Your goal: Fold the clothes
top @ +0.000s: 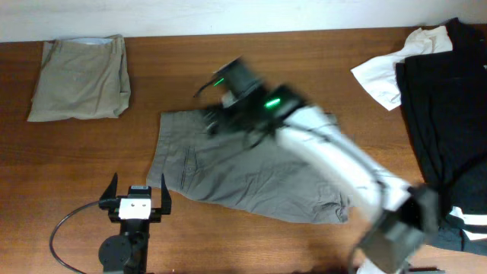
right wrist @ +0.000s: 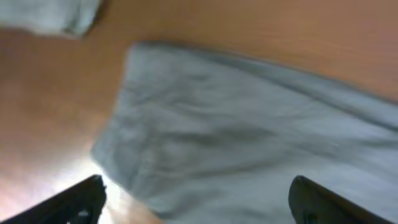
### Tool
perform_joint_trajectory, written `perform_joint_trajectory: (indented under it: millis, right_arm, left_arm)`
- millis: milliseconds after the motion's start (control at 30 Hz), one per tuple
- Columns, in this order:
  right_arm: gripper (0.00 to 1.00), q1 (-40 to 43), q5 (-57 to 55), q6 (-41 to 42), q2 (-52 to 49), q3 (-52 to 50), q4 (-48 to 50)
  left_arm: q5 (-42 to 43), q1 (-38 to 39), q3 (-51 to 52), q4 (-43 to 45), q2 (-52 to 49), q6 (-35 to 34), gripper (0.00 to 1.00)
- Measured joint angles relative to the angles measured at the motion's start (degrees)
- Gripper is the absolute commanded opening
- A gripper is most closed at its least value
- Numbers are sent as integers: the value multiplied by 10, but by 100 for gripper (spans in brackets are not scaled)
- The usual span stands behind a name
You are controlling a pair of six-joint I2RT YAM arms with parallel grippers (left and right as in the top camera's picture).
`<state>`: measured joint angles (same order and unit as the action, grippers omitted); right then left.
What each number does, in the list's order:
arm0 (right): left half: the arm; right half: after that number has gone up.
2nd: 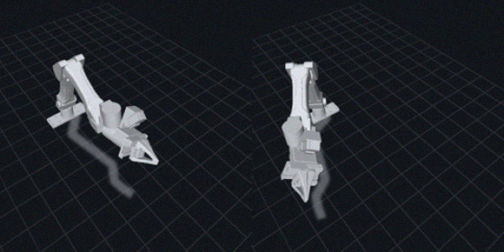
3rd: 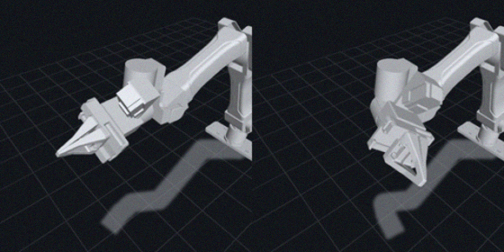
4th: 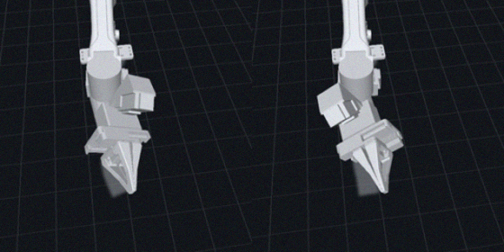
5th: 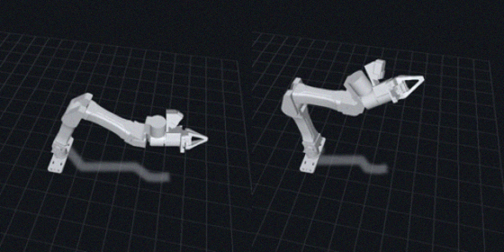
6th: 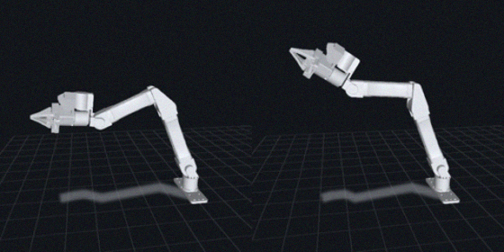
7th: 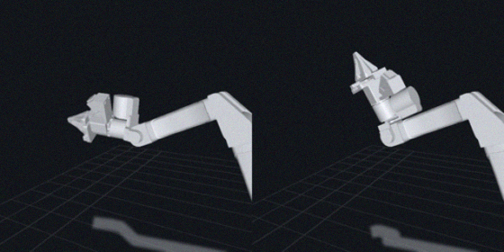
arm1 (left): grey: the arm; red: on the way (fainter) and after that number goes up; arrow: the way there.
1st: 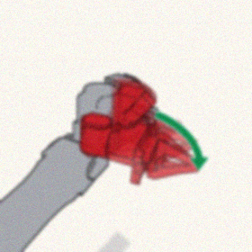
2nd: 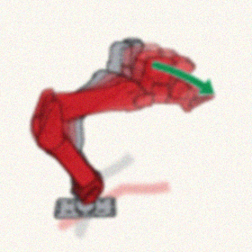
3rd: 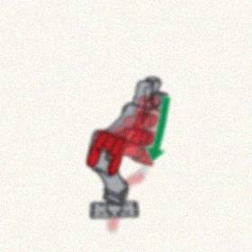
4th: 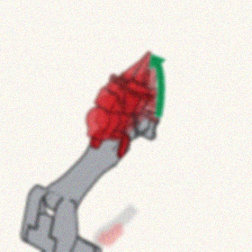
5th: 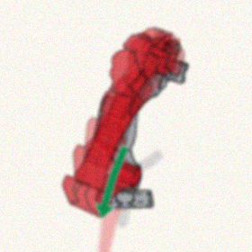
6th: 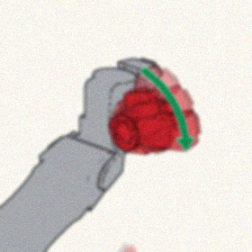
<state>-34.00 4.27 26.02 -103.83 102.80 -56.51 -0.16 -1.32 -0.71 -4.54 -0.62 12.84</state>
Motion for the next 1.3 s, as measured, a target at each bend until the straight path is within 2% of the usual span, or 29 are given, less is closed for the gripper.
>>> perform_joint_trajectory:
  millis: [100, 167, 233, 300, 367, 433, 633, 767, 867, 933, 1000, 1033, 1067, 1133, 1233, 1300]
  right_arm:
    - [99, 142, -10, -1, 82, 9, -99]
    - [99, 207, -14, -13, 101, 14, -181]
    - [99, 249, -28, -25, 99, 5, -206]
    - [82, 284, -40, -36, 90, -32, -184]
    - [82, 299, -43, -43, 68, -77, -130]
    - [76, 299, -44, -43, 35, -108, -95]
    - [59, 299, -68, -50, -88, -123, -58]
    - [54, 299, -79, -50, -172, -125, -24]
    - [53, 299, -80, -50, -180, -128, -12]
    - [44, 299, -79, -51, -180, -128, -6]
    - [44, 299, -79, -51, -180, -128, 0]
    - [56, 299, -80, -50, -180, -128, 3]
    - [62, 299, -80, -50, -180, -128, 5]
    - [66, 299, -82, -49, -180, -128, 5]
    - [69, 299, -93, -55, -180, -128, 5]
    - [65, 300, -90, -73, -180, -128, 7]
  left_arm:
    - [0, 0, 0, 0, 0, 0, 99]
    - [0, 0, 0, 0, 0, 0, 99]
    - [0, 0, 0, 0, 0, 0, 99]
    - [0, 0, 0, 0, 0, 0, 99]
    - [0, 0, 0, 0, 0, 0, 99]
    - [0, 0, 0, 0, 0, 0, 99]
    - [0, 0, 0, 0, 0, 0, 99]
    - [0, 0, 0, 0, 0, 0, 99]
    - [0, 0, 0, 0, 0, 0, 99]
    - [0, 0, 0, 0, 0, 0, 99]
    - [0, 0, 0, 0, 0, 0, 99]
    - [0, 0, 0, 0, 0, 0, 99]
    - [0, 0, 0, 0, 0, 0, 99]
    - [0, 0, 0, 0, 0, 0, 99]
    - [0, 0, 0, 0, 0, 0, 99]
    - [0, 0, 0, 0, 0, 0, 99]
